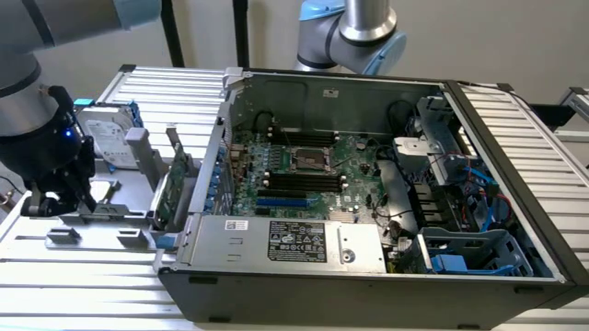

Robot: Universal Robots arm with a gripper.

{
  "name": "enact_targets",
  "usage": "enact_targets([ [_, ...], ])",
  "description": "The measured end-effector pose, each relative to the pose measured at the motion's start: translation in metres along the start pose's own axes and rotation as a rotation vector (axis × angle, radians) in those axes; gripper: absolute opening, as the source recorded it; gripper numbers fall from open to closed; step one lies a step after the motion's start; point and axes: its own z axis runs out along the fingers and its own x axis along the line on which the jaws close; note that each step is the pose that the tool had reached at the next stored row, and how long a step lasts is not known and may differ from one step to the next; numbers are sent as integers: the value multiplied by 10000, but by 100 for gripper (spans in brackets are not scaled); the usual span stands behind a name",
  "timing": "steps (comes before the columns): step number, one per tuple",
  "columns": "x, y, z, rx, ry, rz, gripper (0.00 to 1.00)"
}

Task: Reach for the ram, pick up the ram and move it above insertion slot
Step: 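Pick up the ram and move it above insertion slot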

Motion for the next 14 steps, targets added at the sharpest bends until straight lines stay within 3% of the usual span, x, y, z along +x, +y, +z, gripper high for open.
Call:
enact_targets([
  [14, -20, -297, -659, -1, 0, 0, 14],
])
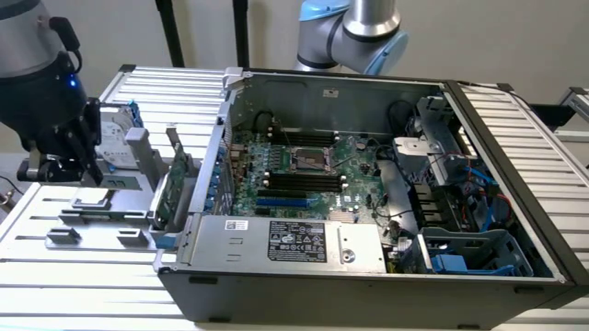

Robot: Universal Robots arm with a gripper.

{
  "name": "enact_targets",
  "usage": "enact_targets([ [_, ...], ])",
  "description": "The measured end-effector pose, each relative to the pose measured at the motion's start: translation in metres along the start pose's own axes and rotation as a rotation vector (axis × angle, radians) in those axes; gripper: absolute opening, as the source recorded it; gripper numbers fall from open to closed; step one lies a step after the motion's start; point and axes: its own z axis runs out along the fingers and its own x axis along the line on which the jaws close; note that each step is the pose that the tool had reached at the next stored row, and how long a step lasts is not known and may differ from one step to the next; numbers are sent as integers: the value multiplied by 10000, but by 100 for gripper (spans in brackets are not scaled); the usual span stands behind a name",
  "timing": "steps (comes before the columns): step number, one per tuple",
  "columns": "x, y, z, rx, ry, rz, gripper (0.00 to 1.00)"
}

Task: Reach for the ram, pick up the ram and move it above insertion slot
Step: 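Pick up the ram and move it above insertion slot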

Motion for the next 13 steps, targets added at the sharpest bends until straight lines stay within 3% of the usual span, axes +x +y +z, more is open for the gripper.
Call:
enact_targets([
  [7, -11, -193, -332, 0, -10, 0, 14],
  [13, -16, -438, -544, 2, -95, -6, 14],
])
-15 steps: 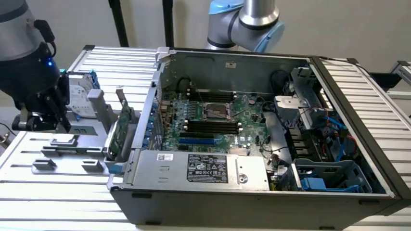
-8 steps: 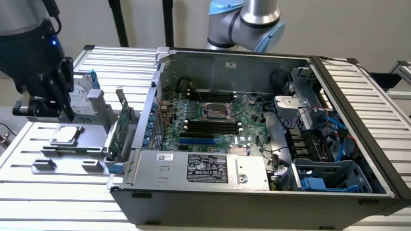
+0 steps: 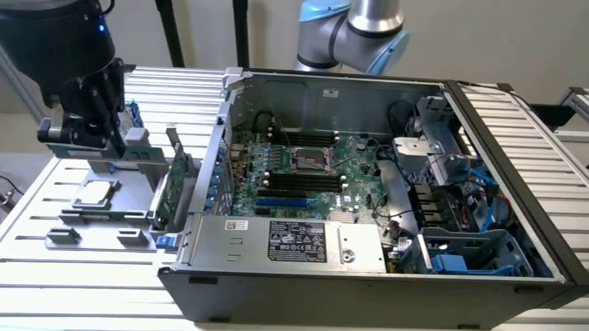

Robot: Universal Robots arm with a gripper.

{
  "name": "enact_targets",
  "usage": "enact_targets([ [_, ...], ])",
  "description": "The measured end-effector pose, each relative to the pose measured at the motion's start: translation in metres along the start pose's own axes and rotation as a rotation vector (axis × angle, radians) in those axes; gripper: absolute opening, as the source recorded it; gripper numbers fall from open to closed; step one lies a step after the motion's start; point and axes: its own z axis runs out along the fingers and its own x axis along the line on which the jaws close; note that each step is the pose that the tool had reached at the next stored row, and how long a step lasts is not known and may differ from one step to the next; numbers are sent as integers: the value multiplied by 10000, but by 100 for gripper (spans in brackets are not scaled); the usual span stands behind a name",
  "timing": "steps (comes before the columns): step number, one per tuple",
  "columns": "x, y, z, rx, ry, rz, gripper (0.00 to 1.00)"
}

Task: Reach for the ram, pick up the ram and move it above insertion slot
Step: 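Pick up the ram and move it above insertion slot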

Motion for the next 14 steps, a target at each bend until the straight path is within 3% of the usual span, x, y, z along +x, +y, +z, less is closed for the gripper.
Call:
enact_targets([
  [8, -3, -352, -199, 6, -267, -20, 14],
  [14, 0, -621, -268, 10, -450, -34, 14],
])
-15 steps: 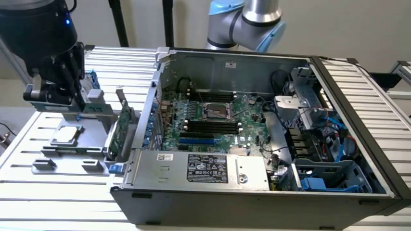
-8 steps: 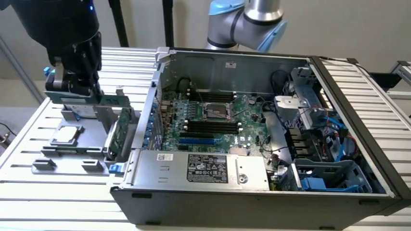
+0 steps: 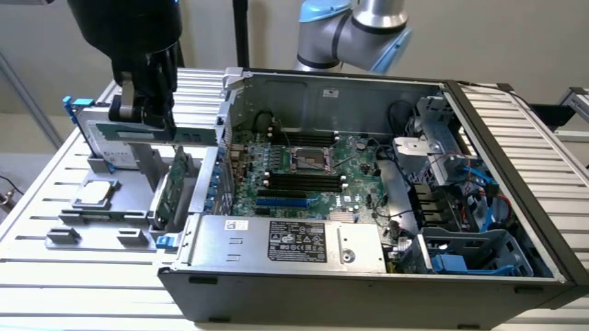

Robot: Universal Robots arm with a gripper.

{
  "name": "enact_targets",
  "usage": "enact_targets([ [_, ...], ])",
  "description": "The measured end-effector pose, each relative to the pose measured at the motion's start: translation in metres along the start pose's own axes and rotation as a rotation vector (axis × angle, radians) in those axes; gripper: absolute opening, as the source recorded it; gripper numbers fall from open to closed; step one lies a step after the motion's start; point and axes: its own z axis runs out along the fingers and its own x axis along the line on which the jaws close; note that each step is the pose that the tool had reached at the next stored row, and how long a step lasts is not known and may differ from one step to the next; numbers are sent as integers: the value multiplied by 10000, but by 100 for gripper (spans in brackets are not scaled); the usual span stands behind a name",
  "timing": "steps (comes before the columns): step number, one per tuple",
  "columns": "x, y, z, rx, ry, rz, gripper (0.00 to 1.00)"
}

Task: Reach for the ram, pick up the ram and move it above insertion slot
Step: 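Pick up the ram and move it above insertion slot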

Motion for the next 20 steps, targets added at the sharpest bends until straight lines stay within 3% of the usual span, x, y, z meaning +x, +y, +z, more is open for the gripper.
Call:
enact_targets([
  [3, 2, -134, -13, 2, -60, -4, 14],
  [7, 6, -318, -27, 1, -94, -7, 14],
  [20, 7, -906, -68, 2, -101, -9, 14],
])
